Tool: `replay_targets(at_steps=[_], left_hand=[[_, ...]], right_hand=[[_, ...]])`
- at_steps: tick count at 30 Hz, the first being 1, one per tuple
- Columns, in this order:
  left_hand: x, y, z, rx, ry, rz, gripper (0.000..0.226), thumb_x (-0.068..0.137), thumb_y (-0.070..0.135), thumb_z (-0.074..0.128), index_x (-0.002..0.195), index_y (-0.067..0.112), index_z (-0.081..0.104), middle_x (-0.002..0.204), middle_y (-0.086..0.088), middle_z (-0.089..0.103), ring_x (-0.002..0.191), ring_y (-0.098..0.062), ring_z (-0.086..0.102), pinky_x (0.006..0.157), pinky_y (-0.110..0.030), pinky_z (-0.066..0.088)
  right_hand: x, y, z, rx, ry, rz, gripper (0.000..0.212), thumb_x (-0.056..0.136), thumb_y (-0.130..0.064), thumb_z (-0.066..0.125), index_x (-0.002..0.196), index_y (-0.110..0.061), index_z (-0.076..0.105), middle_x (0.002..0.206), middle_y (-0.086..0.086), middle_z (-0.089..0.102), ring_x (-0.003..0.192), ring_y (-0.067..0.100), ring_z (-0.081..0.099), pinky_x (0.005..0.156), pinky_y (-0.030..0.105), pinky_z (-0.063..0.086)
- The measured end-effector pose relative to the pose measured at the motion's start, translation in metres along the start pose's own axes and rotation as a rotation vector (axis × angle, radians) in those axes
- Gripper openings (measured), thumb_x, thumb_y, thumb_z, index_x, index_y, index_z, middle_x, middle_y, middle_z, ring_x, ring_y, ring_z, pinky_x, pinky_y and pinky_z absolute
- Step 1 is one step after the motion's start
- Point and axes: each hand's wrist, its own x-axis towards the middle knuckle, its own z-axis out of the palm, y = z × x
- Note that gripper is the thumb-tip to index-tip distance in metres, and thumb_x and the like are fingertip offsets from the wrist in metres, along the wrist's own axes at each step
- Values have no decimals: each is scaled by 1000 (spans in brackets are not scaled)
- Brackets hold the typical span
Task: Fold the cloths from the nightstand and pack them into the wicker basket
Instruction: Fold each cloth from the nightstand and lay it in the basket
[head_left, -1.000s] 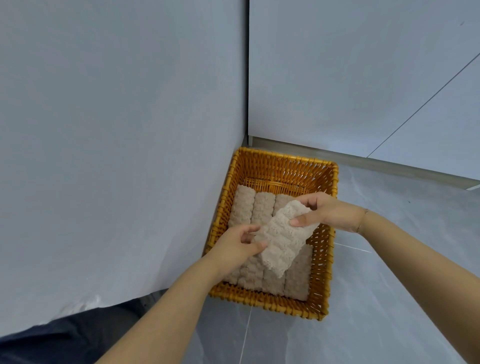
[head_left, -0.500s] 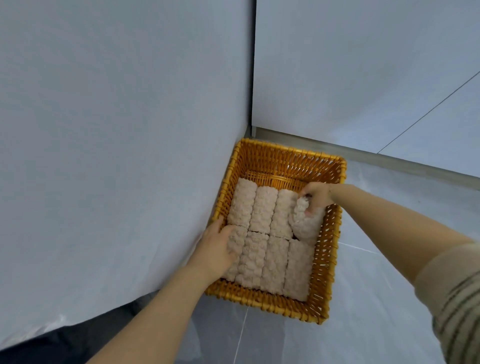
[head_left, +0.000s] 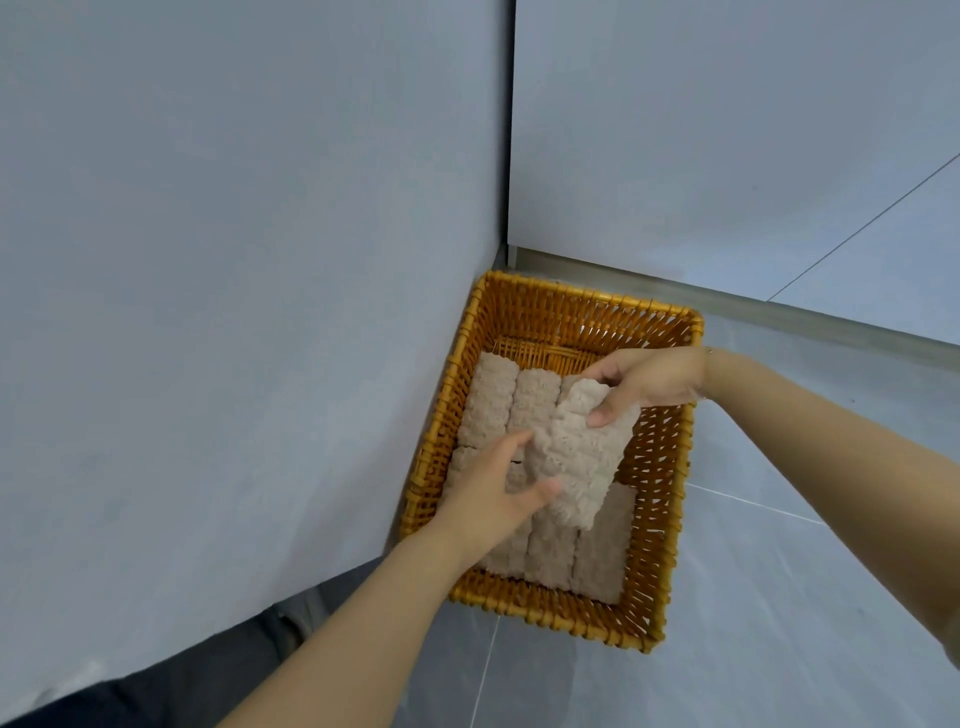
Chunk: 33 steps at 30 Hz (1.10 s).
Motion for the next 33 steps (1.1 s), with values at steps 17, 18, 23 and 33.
replay_targets(at_steps=[17, 18, 23, 33], left_hand=[[8, -8, 15, -382, -110, -178, 35, 93, 20, 64, 128, 18, 59, 121, 7, 66, 93, 7, 64, 80, -12, 50], [10, -11, 16, -350, -108, -200, 38, 93, 21, 65, 130, 18, 58, 125, 5, 64, 104, 1, 62, 89, -16, 49], [15, -31, 14, 92, 65, -187, 47, 93, 19, 62, 138, 20, 49, 143, 2, 43, 135, -16, 38, 110, -26, 32], [12, -42, -24, 640, 303, 63, 54, 94, 13, 51, 146, 20, 40, 159, -5, 21, 147, -21, 16, 119, -33, 12]], right_hand=[[0, 15, 12, 256, 56, -107, 33, 87, 4, 62, 119, -3, 58, 113, 7, 68, 108, 21, 65, 84, 28, 54], [1, 14, 8, 204, 77, -87, 31, 86, 2, 65, 116, -5, 62, 111, 5, 69, 106, 19, 65, 87, 27, 53], [12, 16, -24, -135, 263, 252, 73, 77, -25, 81, 140, -7, 48, 144, 3, 47, 140, 23, 37, 116, 40, 29], [54, 24, -24, -770, 386, 646, 57, 95, -36, 58, 137, 1, 45, 128, 13, 53, 120, 26, 53, 99, 29, 42]])
